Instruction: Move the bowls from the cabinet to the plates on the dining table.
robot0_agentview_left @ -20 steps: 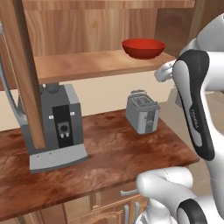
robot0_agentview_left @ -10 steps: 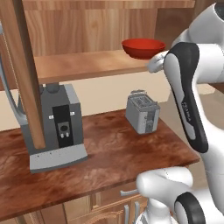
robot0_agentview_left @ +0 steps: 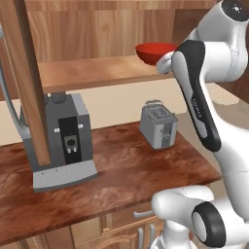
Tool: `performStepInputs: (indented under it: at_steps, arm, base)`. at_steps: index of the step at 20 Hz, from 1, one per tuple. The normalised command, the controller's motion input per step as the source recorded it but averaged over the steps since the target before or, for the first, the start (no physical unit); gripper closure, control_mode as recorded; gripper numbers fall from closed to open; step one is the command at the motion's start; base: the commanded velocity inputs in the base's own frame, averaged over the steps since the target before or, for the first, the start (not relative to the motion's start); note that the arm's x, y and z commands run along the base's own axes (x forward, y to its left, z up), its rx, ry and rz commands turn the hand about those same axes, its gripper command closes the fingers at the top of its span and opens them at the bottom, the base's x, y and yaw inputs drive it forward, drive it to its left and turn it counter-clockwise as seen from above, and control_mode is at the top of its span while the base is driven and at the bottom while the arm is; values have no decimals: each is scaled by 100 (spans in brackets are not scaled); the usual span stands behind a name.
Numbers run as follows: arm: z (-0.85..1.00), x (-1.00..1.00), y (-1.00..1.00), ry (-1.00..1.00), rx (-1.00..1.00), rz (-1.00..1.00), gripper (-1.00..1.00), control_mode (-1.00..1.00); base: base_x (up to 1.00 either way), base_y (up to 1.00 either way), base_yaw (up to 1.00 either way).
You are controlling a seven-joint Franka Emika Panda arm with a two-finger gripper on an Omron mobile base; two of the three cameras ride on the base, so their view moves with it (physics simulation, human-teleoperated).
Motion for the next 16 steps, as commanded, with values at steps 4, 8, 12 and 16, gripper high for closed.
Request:
performStepInputs:
  at_steps: [4, 8, 12, 16]
  arm:
    - [12, 38, 0, 0, 0, 0, -100, -100]
    - [15, 33, 0, -1, 0, 0, -100, -100]
    - [19, 33, -1, -3, 0, 0, -100, -100]
    - [4, 30, -6, 0, -2, 0, -100, -100]
  base:
    - [0, 0, 0]
    - [0, 0, 0]
    - [0, 0, 0]
    - [0, 0, 0]
